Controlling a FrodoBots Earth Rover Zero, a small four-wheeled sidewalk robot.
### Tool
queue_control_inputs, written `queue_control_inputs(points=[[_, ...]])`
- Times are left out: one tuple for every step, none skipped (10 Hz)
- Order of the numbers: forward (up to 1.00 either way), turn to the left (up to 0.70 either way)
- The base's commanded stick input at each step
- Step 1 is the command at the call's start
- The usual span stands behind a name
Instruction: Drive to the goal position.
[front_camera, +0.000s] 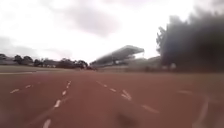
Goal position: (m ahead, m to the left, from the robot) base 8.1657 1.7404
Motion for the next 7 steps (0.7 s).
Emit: queue_control_inputs(points=[[1.00,-0.01],[1.00,-0.01],[1.00,-0.01],[1.00,-0.01],[1.00,-0.01],[1.00,-0.01],[1.00,-0.01]])
